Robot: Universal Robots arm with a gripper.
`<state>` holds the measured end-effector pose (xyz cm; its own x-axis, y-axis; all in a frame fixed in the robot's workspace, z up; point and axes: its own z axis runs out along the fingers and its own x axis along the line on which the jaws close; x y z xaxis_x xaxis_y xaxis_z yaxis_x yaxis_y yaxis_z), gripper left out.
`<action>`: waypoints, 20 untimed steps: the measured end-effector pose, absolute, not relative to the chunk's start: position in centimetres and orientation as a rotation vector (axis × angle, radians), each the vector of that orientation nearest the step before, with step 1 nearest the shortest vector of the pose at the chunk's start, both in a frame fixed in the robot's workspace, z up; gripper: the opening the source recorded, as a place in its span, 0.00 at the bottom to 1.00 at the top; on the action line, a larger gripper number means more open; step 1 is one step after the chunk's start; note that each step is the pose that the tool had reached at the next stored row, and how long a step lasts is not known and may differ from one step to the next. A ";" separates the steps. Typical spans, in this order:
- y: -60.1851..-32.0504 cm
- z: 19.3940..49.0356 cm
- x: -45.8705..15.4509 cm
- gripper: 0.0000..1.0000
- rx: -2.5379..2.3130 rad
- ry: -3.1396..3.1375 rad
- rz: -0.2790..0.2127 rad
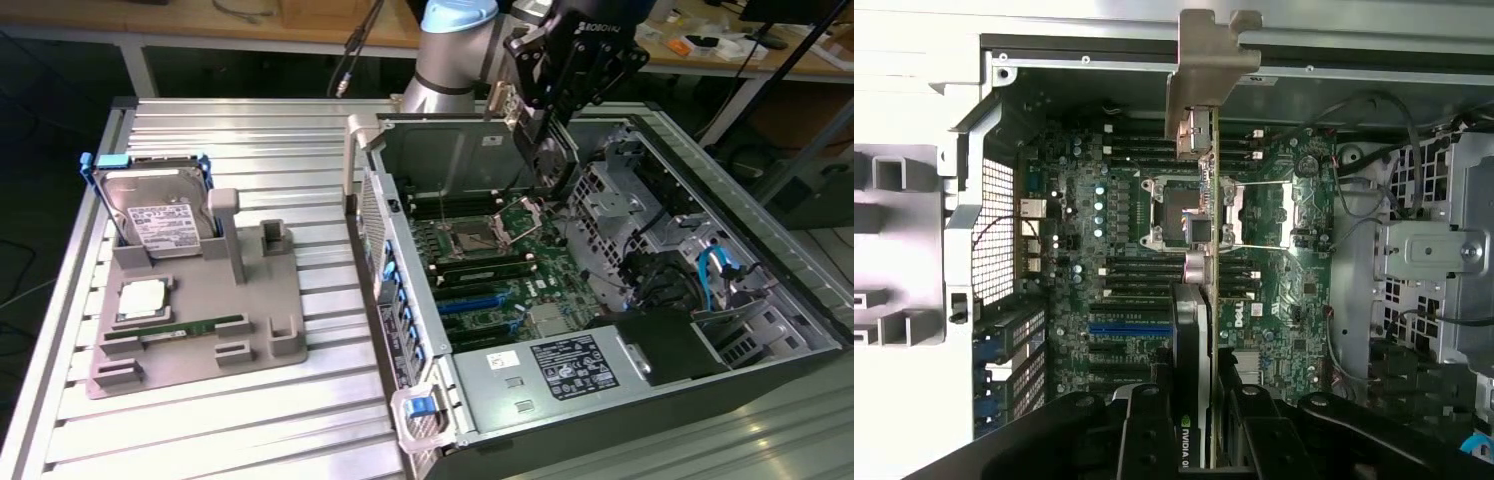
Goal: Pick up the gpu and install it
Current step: 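Insert the gpu into the slot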
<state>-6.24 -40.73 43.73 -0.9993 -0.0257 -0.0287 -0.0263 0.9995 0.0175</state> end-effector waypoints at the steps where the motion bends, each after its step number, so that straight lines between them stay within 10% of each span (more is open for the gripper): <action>1: -40.7 43.7 -6.2 0.27 -0.040 3.113 0.028; 20: -40.7 43.7 -4.7 0.27 -0.241 3.112 0.031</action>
<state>-4.66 -40.74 43.71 -0.9879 -0.1535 -0.0217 -0.1539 0.9879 0.0180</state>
